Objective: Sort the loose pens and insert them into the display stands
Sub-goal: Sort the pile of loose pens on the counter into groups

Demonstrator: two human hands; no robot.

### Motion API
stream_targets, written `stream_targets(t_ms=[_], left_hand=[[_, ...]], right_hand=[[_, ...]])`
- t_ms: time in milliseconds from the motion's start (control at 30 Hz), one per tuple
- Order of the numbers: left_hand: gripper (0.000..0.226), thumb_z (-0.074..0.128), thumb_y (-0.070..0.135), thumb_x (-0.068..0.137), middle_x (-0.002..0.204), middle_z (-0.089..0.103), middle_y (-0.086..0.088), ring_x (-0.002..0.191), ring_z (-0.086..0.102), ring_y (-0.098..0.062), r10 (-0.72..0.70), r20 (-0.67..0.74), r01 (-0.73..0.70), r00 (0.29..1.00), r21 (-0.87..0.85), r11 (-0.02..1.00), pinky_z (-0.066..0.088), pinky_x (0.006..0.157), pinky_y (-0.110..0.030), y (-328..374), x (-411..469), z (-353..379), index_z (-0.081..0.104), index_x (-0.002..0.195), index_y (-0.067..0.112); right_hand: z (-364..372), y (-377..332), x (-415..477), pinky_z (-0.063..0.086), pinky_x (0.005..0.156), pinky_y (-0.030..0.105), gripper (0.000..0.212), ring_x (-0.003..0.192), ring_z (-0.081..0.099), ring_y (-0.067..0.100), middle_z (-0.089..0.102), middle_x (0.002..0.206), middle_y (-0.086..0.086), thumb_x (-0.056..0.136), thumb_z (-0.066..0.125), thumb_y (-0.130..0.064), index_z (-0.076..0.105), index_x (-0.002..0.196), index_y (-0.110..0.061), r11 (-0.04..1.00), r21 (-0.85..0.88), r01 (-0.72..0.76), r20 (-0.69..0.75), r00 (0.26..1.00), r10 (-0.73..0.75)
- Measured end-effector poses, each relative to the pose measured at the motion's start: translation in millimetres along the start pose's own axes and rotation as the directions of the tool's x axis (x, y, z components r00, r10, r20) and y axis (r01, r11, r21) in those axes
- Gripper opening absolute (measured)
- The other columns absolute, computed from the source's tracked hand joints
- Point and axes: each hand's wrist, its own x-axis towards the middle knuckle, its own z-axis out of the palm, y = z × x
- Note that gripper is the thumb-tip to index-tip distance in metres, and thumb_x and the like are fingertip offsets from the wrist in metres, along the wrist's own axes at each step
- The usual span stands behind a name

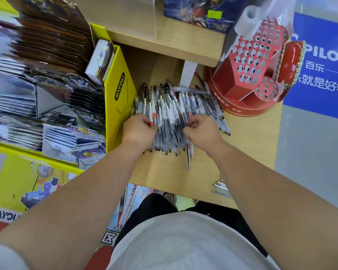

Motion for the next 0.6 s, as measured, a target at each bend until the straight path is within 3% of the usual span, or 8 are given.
stream_targets(t_ms=[100, 167, 233, 333, 400, 533, 600], left_hand=[[0.018, 0.076, 0.028, 0.090, 0.088, 0.069, -0.001, 0.080, 0.069, -0.022, 0.011, -0.021, -0.011, 1.000, -0.003, 1.000, 0.062, 0.075, -0.041, 2.3, 0.0, 1.3, 0.059, 0.094, 0.022], [0.017, 0.075, 0.027, 0.091, 0.090, 0.069, -0.003, 0.081, 0.069, -0.022, 0.004, -0.029, -0.004, 1.000, -0.005, 1.000, 0.061, 0.076, -0.040, 1.9, 0.1, 2.7, 0.060, 0.097, 0.022], [0.017, 0.073, 0.026, 0.092, 0.091, 0.069, -0.003, 0.082, 0.068, -0.022, -0.007, -0.031, 0.007, 0.999, -0.010, 1.000, 0.061, 0.076, -0.040, 1.6, 0.6, 3.9, 0.057, 0.094, 0.023], [0.014, 0.070, 0.022, 0.094, 0.090, 0.068, -0.004, 0.082, 0.068, -0.023, 0.006, -0.029, -0.005, 1.000, 0.008, 1.000, 0.061, 0.075, -0.040, 0.7, 1.1, 5.0, 0.057, 0.093, 0.021], [0.011, 0.067, 0.020, 0.095, 0.090, 0.068, -0.006, 0.080, 0.067, -0.024, 0.014, -0.023, -0.013, 1.000, 0.017, 1.000, 0.061, 0.073, -0.040, -1.1, 0.6, 4.6, 0.057, 0.093, 0.019], [0.007, 0.069, 0.020, 0.094, 0.093, 0.070, -0.003, 0.085, 0.068, -0.024, 0.008, -0.013, -0.009, 1.000, -0.022, 1.000, 0.060, 0.079, -0.041, -4.7, -1.5, 2.4, 0.063, 0.096, 0.019], [0.020, 0.074, 0.023, 0.092, 0.095, 0.068, 0.000, 0.092, 0.068, -0.023, -0.020, -0.008, 0.020, 1.000, -0.069, 0.997, 0.059, 0.087, -0.041, -5.8, -2.8, 2.3, 0.067, 0.108, 0.015]], right_hand=[[-2.2, 7.9, -5.5, 0.052, 0.059, 0.038, 0.006, 0.061, 0.062, 0.025, 0.063, 0.065, 0.007, 0.083, 0.063, -0.013, 0.059, 0.079, -0.015, 0.998, 0.053, -0.027, -0.015, 0.999, 0.028], [-1.5, 14.5, -10.1, 0.059, 0.064, 0.052, 0.008, 0.066, 0.070, 0.033, 0.067, 0.069, 0.011, 0.085, 0.057, -0.016, 0.055, 0.078, -0.014, 0.995, 0.070, -0.065, 0.015, 0.998, 0.065], [0.7, 19.6, -14.7, 0.058, 0.068, 0.058, 0.012, 0.070, 0.071, 0.036, 0.067, 0.074, 0.013, 0.094, 0.051, -0.018, 0.053, 0.082, -0.017, 0.995, 0.046, -0.093, 0.081, 0.993, 0.089], [3.9, 21.6, -18.2, 0.057, 0.070, 0.049, 0.017, 0.076, 0.066, 0.037, 0.059, 0.077, 0.009, 0.102, 0.043, -0.022, 0.053, 0.090, -0.015, 0.994, -0.048, -0.095, 0.120, 0.988, 0.100], [5.1, 22.1, -20.1, 0.046, 0.059, 0.035, 0.019, 0.072, 0.060, 0.030, 0.056, 0.076, 0.005, 0.101, 0.045, -0.024, 0.051, 0.086, -0.015, 0.989, -0.106, -0.107, 0.108, 0.987, 0.119], [8.4, 26.3, -23.5, 0.038, 0.052, 0.027, 0.028, 0.063, 0.057, 0.015, 0.059, 0.072, -0.003, 0.091, 0.067, -0.041, 0.052, 0.077, -0.022, 0.976, -0.174, -0.128, 0.084, 0.986, 0.144], [10.3, 26.8, -23.5, 0.040, 0.054, 0.027, 0.032, 0.064, 0.058, 0.013, 0.060, 0.071, -0.005, 0.086, 0.073, -0.046, 0.053, 0.075, -0.023, 0.970, -0.202, -0.134, 0.064, 0.987, 0.149]])
